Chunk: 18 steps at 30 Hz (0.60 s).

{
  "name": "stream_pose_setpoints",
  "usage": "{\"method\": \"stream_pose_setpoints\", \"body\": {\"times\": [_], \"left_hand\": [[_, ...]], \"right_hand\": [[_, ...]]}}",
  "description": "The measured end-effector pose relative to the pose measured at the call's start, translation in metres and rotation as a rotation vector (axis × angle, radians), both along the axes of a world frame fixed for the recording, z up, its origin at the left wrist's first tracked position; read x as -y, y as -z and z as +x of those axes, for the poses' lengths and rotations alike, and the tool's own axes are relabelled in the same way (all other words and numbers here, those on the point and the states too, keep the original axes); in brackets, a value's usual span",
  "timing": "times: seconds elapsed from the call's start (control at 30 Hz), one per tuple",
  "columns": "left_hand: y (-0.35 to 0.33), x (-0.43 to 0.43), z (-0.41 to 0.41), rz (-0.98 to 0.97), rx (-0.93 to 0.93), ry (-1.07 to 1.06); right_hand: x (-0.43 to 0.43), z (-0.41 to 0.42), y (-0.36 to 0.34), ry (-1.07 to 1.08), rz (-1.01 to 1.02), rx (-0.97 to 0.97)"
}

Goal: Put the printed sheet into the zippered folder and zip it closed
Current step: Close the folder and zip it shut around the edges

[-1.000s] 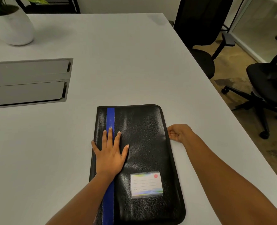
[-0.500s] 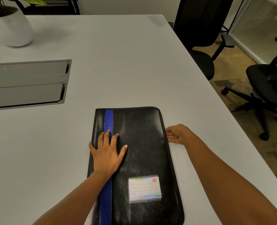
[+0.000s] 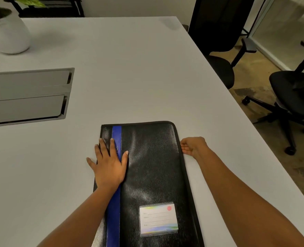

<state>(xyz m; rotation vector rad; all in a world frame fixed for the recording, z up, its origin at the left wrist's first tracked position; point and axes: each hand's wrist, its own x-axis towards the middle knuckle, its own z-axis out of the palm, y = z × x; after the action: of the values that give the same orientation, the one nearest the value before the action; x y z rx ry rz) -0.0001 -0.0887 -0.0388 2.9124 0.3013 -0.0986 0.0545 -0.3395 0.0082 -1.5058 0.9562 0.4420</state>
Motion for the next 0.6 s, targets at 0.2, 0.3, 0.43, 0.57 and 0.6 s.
{"method": "stream_pose_setpoints", "body": {"times": [0.2, 0.3, 0.43, 0.57, 0.6], "left_hand": [[0.001, 0.0, 0.0, 0.013, 0.0, 0.009], [0.001, 0.0, 0.0, 0.016, -0.004, 0.011], [0.002, 0.0, 0.0, 0.026, -0.006, 0.009], [0.002, 0.0, 0.0, 0.032, -0.004, 0.01], [0.002, 0.0, -0.001, 0.034, -0.003, 0.01]], "right_hand": [[-0.005, 0.026, -0.001, 0.037, -0.012, -0.016], [-0.006, 0.039, -0.004, 0.053, -0.043, -0.005], [-0.006, 0.062, -0.014, 0.068, -0.057, 0.019], [-0.008, 0.072, -0.017, 0.067, -0.04, 0.033], [-0.009, 0.07, -0.016, 0.064, -0.012, 0.033]]}}
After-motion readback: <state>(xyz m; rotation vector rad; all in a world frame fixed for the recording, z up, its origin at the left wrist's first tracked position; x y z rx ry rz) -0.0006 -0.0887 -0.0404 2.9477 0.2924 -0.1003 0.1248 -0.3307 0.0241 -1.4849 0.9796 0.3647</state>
